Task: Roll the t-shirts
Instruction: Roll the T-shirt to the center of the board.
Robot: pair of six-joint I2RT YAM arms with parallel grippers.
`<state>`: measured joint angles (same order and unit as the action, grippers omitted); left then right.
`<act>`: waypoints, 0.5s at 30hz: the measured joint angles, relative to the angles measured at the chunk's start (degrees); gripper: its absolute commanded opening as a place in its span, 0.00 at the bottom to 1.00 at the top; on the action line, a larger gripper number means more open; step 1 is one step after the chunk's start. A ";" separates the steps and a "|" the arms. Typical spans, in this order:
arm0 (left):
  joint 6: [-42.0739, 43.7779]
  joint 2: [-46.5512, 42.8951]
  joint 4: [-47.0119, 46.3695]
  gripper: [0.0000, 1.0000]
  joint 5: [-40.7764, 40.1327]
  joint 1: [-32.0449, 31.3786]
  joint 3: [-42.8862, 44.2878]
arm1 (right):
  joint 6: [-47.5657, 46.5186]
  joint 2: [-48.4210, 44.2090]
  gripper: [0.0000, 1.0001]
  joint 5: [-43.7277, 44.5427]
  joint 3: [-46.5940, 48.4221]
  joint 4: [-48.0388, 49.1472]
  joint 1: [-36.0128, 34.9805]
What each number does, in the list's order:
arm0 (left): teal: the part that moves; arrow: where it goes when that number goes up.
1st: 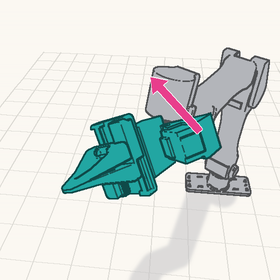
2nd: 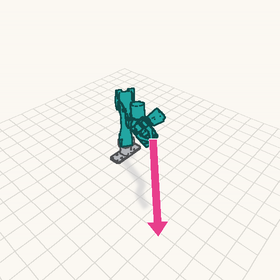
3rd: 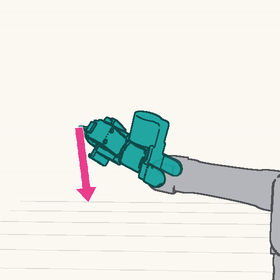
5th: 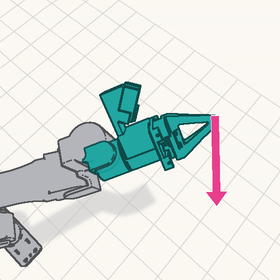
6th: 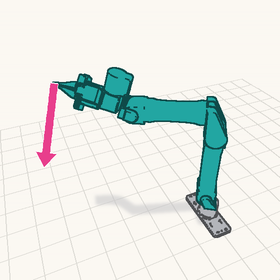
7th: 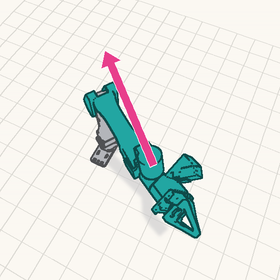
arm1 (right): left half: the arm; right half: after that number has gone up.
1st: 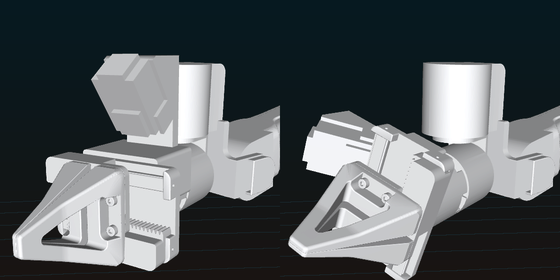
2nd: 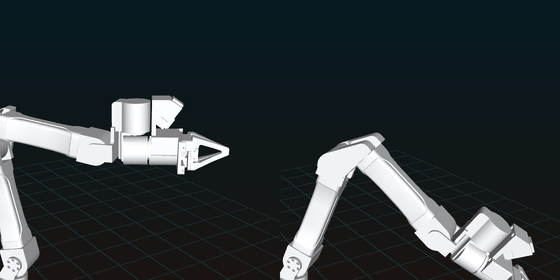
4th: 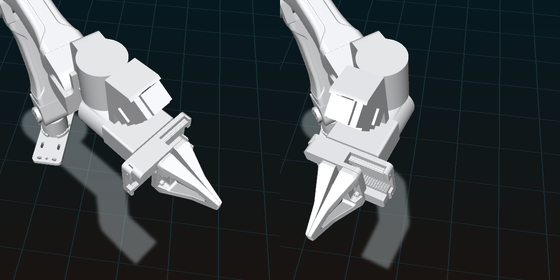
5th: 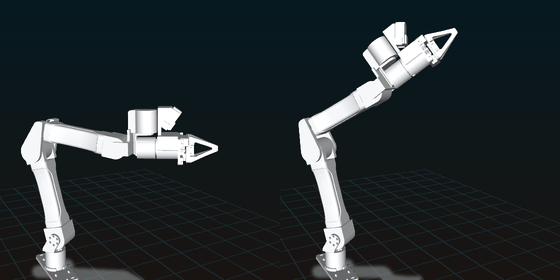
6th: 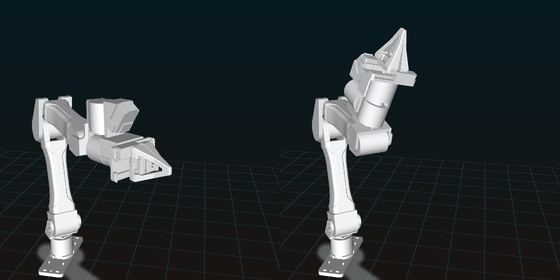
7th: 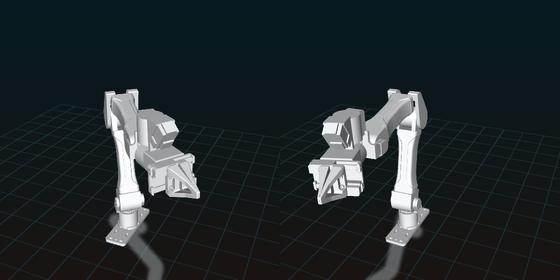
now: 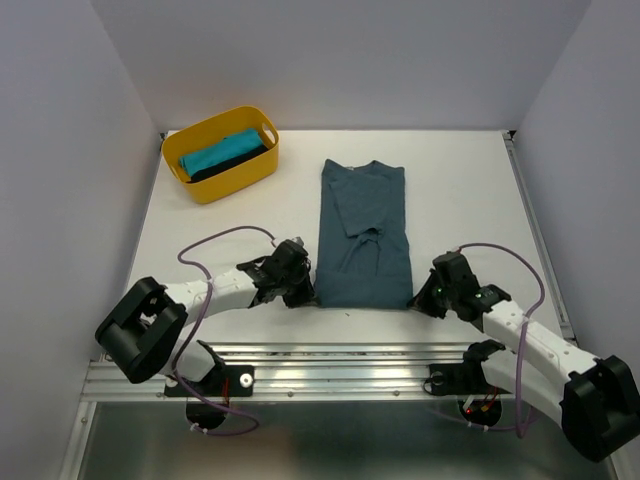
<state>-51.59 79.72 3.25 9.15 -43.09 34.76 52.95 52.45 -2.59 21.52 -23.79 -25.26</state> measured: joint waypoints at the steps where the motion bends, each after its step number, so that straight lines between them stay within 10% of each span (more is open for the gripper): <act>1: -0.76 -0.76 0.81 0.00 -0.09 -0.90 0.00 | 0.15 -0.39 0.01 -0.02 0.00 -0.83 -0.02; 15: -6.69 -5.22 11.82 0.00 0.52 -3.19 4.39 | 2.34 -3.30 0.01 1.27 6.47 -15.30 -0.33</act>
<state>-58.28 74.50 15.07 9.67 -46.28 39.16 55.29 49.15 -1.32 27.99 -39.09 -25.58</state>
